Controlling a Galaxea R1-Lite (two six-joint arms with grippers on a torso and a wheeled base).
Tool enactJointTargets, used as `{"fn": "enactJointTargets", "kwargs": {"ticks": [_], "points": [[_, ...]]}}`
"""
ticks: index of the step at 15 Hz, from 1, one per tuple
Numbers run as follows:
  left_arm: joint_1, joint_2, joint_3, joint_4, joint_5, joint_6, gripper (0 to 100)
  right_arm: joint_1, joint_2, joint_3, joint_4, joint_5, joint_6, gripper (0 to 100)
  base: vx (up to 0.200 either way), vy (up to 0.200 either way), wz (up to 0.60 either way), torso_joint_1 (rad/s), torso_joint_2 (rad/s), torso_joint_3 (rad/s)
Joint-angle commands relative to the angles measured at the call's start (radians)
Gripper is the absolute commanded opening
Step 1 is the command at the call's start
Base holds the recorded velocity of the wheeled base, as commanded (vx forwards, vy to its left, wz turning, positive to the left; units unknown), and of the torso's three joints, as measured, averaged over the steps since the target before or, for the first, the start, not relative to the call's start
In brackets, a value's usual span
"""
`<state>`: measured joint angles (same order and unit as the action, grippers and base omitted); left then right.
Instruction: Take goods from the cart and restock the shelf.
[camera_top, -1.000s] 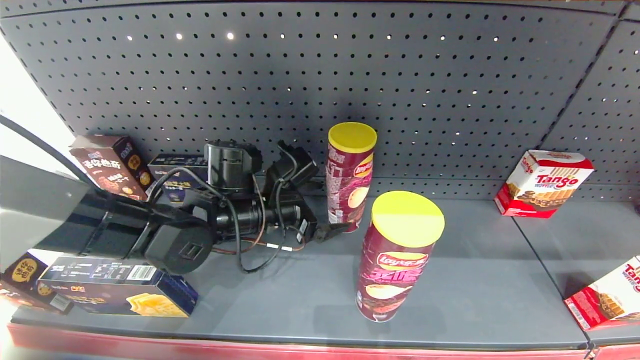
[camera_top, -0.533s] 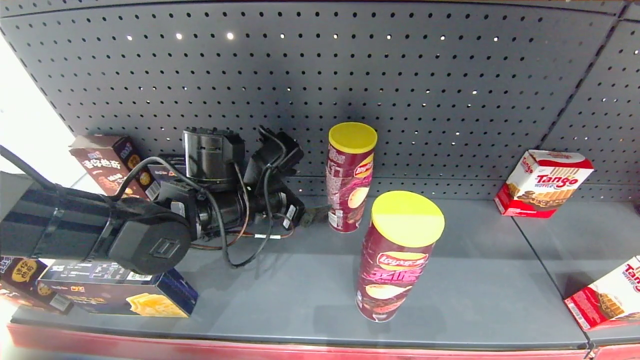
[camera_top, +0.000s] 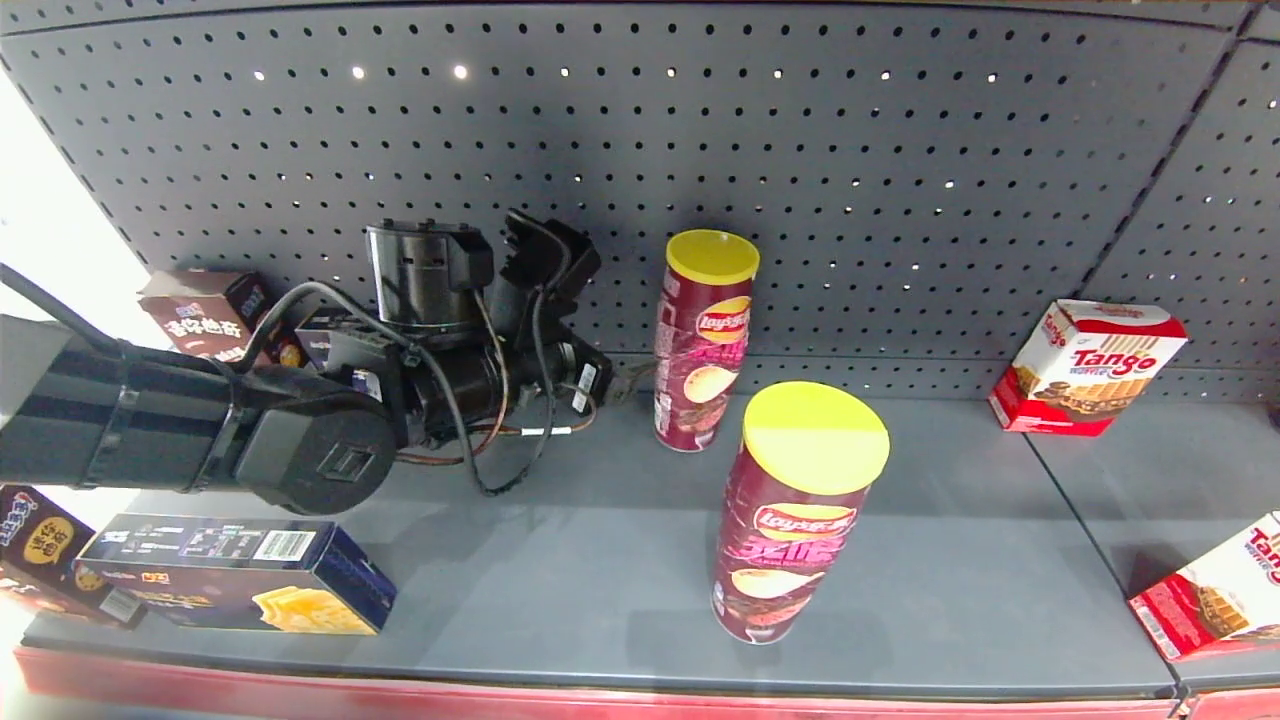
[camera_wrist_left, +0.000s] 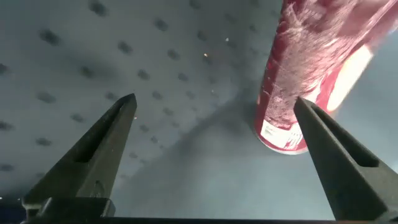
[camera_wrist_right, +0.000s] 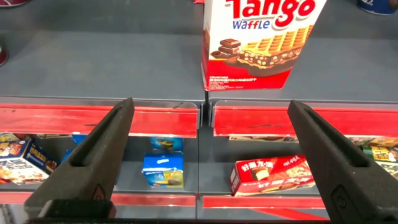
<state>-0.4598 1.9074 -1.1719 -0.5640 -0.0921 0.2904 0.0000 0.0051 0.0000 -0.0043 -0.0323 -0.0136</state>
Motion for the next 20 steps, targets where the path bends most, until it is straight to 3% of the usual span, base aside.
{"fn": "enactJointTargets", "kwargs": {"ticks": [1, 4, 7, 9, 12, 20], "points": [[0.001, 0.022, -0.032, 0.01, 0.012, -0.001, 100, 0.0, 0.001, 0.0, 0.0, -0.001, 0.0, 100, 0.0, 0.0, 0.0, 0.0, 0.0, 0.0], [0.001, 0.033, -0.034, 0.01, 0.018, -0.001, 100, 0.0, 0.001, 0.0, 0.0, 0.0, 0.0, 100, 0.0, 0.0, 0.0, 0.0, 0.0, 0.0], [0.001, 0.038, -0.026, 0.01, 0.063, -0.016, 100, 0.0, 0.001, 0.0, 0.0, 0.0, 0.0, 100, 0.0, 0.0, 0.0, 0.0, 0.0, 0.0], [0.001, 0.038, -0.025, 0.012, 0.132, -0.025, 100, 0.0, 0.001, 0.0, 0.0, 0.0, 0.0, 100, 0.0, 0.0, 0.0, 0.0, 0.0, 0.0], [0.004, 0.039, -0.022, 0.012, 0.152, -0.024, 100, 0.0, 0.001, 0.0, 0.0, 0.0, 0.0, 100, 0.0, 0.0, 0.0, 0.0, 0.0, 0.0], [-0.028, 0.134, -0.066, 0.012, 0.127, -0.025, 100, 0.0, 0.001, 0.0, 0.0, 0.0, 0.0, 100, 0.0, 0.0, 0.0, 0.0, 0.0, 0.0]]}}
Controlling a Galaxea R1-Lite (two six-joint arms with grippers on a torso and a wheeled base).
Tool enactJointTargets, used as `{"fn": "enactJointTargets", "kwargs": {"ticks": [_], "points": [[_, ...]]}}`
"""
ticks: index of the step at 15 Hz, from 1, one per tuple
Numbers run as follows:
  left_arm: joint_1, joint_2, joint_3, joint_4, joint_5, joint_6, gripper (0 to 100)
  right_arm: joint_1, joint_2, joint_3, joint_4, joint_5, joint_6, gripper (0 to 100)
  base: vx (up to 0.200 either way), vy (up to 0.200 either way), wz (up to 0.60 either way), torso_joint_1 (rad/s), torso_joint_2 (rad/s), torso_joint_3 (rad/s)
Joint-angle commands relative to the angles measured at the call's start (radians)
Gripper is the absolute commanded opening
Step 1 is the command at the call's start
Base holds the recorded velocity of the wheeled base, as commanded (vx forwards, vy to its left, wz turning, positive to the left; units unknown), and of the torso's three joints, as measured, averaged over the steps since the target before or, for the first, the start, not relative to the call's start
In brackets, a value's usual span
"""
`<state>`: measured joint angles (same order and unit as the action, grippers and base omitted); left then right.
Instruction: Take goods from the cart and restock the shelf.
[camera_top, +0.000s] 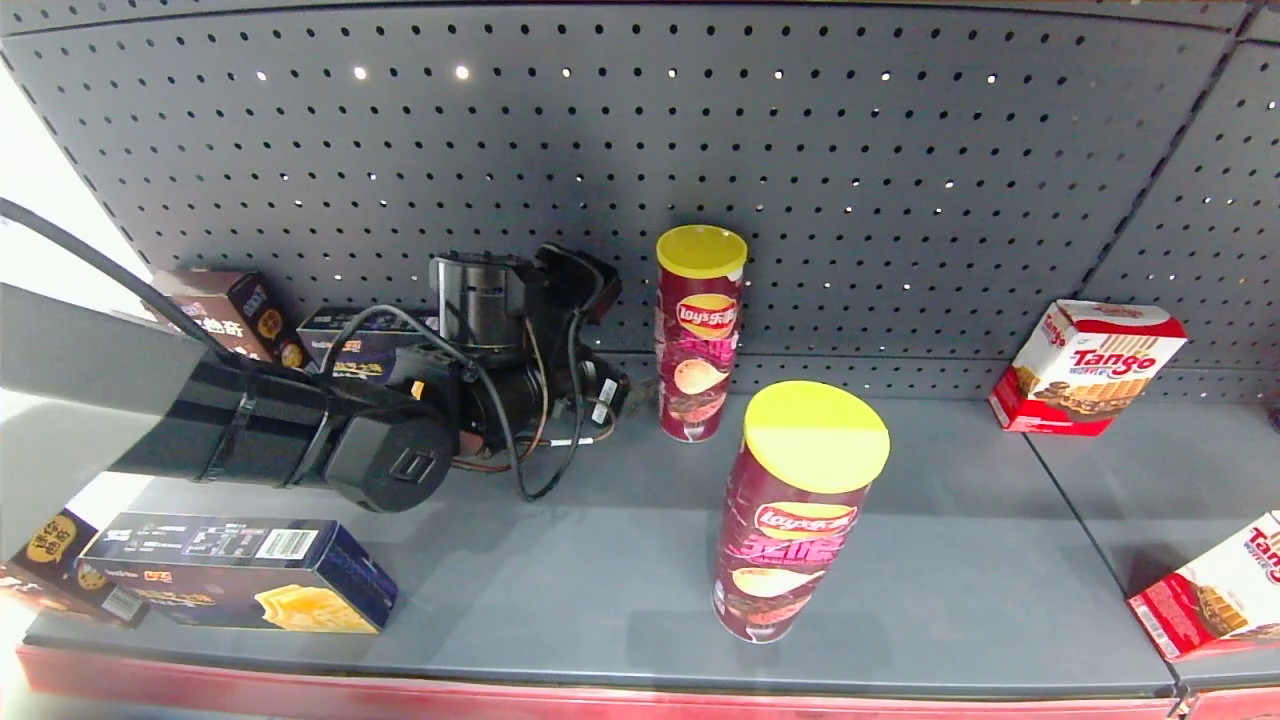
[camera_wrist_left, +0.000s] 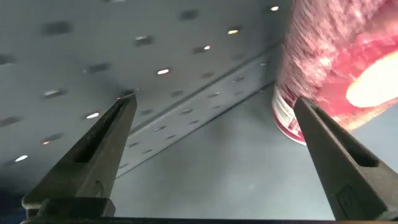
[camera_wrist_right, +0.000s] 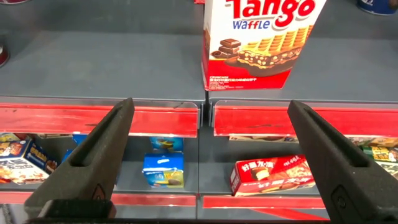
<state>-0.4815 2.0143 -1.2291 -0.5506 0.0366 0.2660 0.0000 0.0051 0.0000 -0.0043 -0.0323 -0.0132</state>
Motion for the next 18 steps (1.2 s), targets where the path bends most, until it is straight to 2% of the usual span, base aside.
{"fn": "enactJointTargets", "kwargs": {"ticks": [1, 5, 9, 14, 16, 18], "points": [[-0.02, 0.041, -0.021, -0.003, -0.003, -0.001, 100, 0.0, 0.001, 0.0, 0.0, 0.0, -0.001, 100, 0.0, 0.0, 0.0, 0.0, 0.0, 0.0], [-0.048, 0.057, -0.035, -0.005, -0.003, -0.005, 100, 0.0, 0.001, 0.0, 0.0, 0.0, -0.001, 100, 0.0, 0.0, 0.0, 0.0, 0.0, 0.0], [-0.043, 0.054, -0.029, -0.008, 0.0, -0.004, 100, 0.0, 0.001, 0.0, 0.0, 0.0, -0.002, 100, 0.0, 0.0, 0.0, 0.0, 0.0, 0.0], [-0.037, -0.051, 0.046, -0.006, 0.006, 0.002, 100, 0.002, 0.001, 0.0, 0.0, -0.001, -0.001, 100, 0.0, 0.0, 0.0, 0.0, 0.0, 0.0], [-0.035, -0.111, 0.091, -0.015, 0.042, 0.064, 100, 0.0, 0.001, 0.0, 0.0, 0.0, -0.001, 100, 0.0, 0.0, 0.0, 0.0, 0.0, 0.0], [-0.045, -0.175, 0.148, -0.026, 0.065, 0.102, 100, 0.0, 0.001, 0.0, 0.0, 0.0, -0.001, 100, 0.0, 0.0, 0.0, 0.0, 0.0, 0.0]]}}
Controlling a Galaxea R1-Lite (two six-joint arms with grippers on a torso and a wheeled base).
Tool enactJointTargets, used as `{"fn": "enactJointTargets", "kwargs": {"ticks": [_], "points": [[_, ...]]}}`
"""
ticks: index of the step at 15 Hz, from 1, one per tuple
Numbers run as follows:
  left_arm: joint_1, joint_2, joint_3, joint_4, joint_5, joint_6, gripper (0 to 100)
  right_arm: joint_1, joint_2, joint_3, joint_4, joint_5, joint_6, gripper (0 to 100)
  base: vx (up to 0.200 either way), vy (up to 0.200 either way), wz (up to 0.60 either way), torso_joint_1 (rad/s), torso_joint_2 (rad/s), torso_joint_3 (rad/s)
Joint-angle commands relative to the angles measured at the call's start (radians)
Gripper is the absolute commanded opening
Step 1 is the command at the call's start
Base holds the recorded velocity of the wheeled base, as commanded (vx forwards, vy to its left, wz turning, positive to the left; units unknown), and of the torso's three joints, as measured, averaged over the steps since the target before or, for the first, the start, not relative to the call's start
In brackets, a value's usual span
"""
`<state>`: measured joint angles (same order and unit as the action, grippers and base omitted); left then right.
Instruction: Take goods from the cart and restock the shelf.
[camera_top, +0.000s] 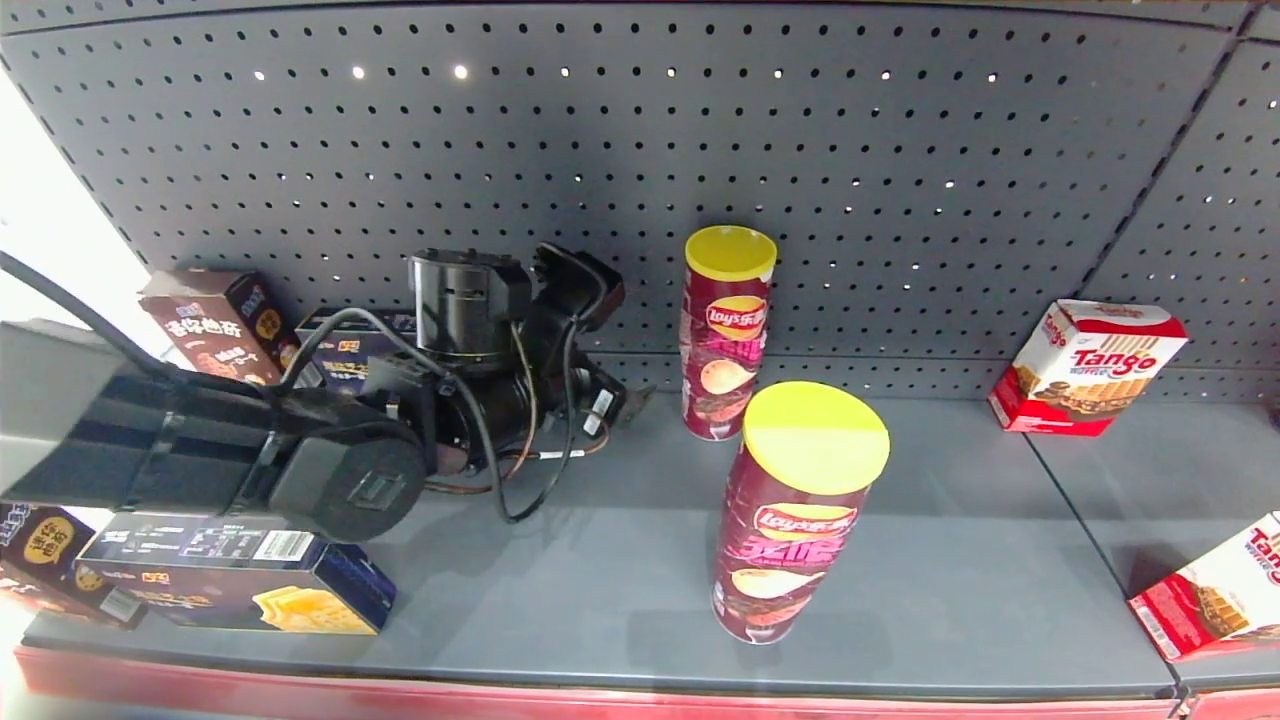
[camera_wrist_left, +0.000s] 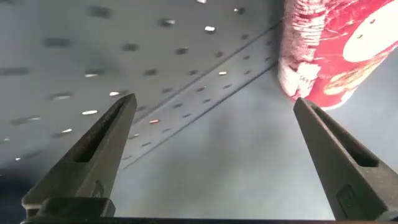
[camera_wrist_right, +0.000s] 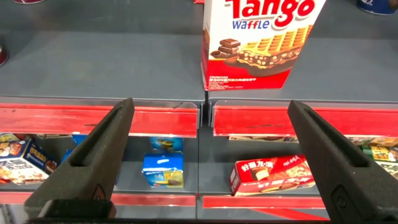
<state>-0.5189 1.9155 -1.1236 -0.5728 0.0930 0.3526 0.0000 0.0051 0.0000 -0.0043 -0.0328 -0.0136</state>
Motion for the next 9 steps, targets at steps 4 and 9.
{"fn": "enactJointTargets", "kwargs": {"ticks": [4, 9], "points": [[-0.013, -0.231, 0.183, -0.029, 0.209, 0.051, 100, 0.0, 0.001, 0.0, 0.0, 0.001, 0.0, 100, 0.0, 0.0, 0.0, 0.0, 0.0, 0.0], [-0.03, -0.233, 0.235, -0.197, 0.191, 0.052, 100, 0.002, 0.001, 0.0, 0.0, 0.008, -0.003, 100, 0.0, 0.0, 0.0, 0.0, 0.0, 0.0]]}}
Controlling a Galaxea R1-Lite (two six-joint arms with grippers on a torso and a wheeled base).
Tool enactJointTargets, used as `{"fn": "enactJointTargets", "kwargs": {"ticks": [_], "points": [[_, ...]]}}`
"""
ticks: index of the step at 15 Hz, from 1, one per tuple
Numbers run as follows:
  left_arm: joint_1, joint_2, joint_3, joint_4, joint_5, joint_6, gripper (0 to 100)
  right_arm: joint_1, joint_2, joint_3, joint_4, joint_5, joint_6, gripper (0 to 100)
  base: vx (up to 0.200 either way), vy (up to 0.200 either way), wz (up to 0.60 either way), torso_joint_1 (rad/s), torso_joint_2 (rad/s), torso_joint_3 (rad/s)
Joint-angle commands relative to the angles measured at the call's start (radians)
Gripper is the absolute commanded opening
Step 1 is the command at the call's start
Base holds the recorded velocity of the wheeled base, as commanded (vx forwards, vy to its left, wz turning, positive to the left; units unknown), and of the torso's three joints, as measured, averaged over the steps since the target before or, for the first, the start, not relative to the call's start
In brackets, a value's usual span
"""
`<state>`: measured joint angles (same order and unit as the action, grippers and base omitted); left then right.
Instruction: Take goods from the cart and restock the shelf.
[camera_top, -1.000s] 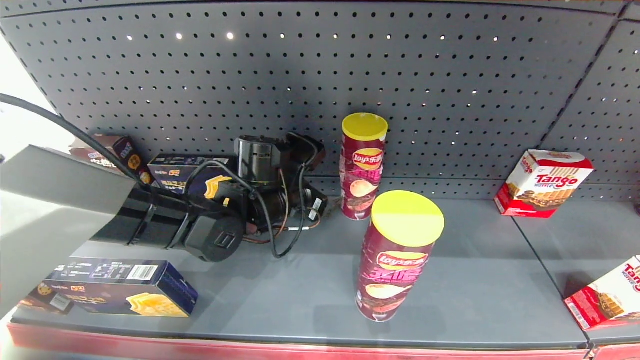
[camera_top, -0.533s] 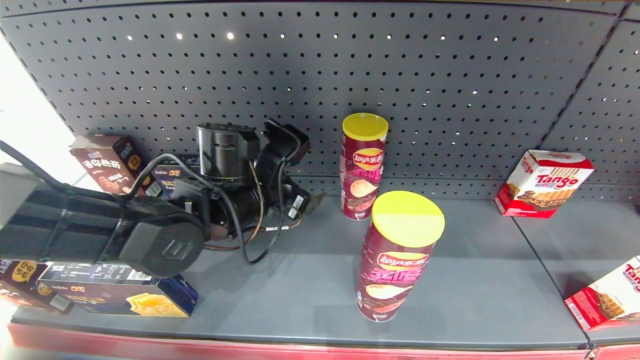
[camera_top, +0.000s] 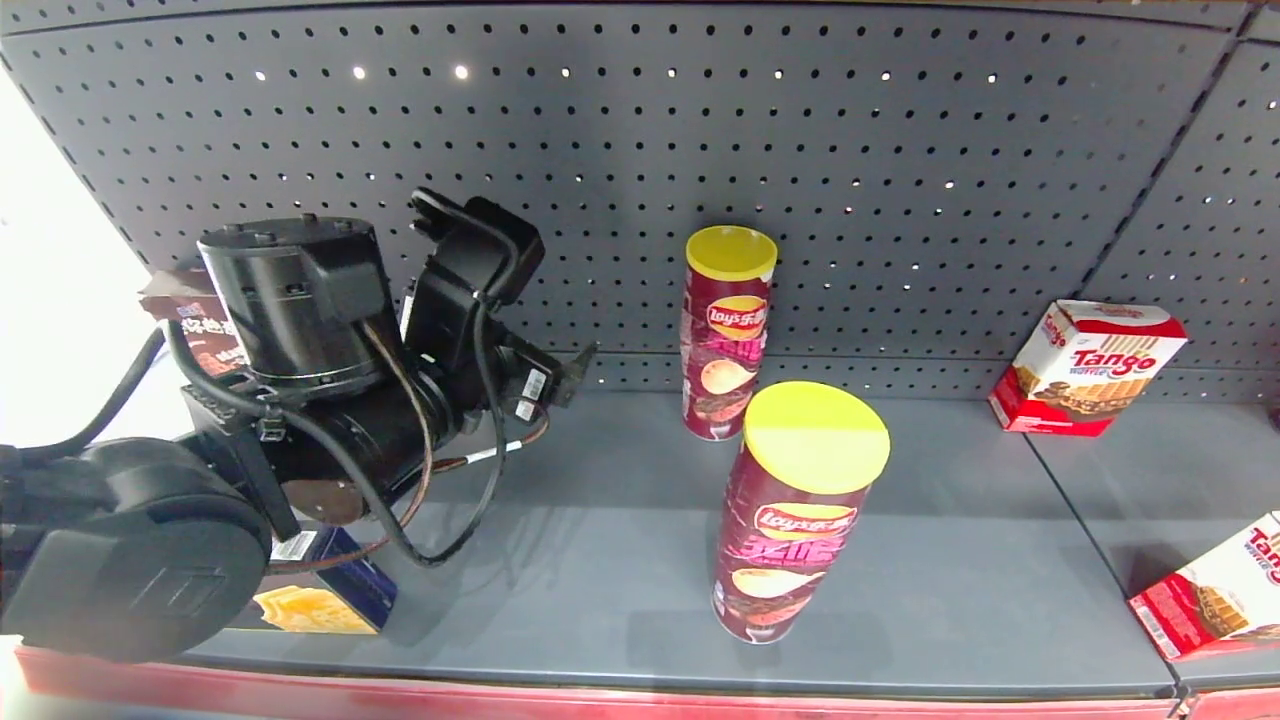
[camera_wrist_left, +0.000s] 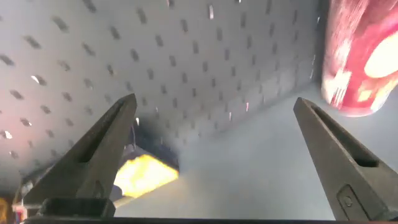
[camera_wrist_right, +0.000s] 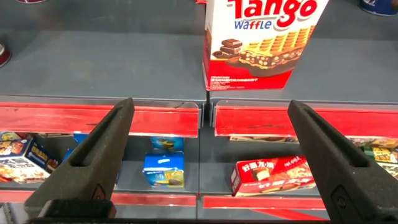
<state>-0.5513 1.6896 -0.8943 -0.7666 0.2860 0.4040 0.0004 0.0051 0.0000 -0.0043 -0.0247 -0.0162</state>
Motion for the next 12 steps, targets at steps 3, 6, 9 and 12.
{"fn": "enactJointTargets", "kwargs": {"ticks": [3, 6, 9, 12], "points": [[0.013, -0.005, -0.006, -0.017, -0.002, -0.001, 100, 0.006, 0.032, -0.094, -0.017, -0.014, 0.041, 100, 0.0, 0.0, 0.0, 0.0, 0.0, 0.0], [0.022, -0.007, -0.017, -0.017, -0.004, -0.001, 100, 0.05, 0.458, -0.526, -0.003, 0.061, 0.156, 100, 0.0, 0.0, 0.0, 0.0, 0.0, 0.0], [0.033, -0.022, -0.078, 0.069, -0.004, -0.013, 100, 0.162, 0.733, -0.618, -0.06, 0.21, -0.044, 100, 0.0, 0.0, 0.0, 0.0, 0.0, 0.0], [0.045, -0.025, -0.071, 0.066, -0.004, -0.042, 100, 0.332, 0.924, -0.632, -0.131, 0.213, -0.07, 100, 0.0, 0.0, 0.0, 0.0, 0.0, 0.0]]}}
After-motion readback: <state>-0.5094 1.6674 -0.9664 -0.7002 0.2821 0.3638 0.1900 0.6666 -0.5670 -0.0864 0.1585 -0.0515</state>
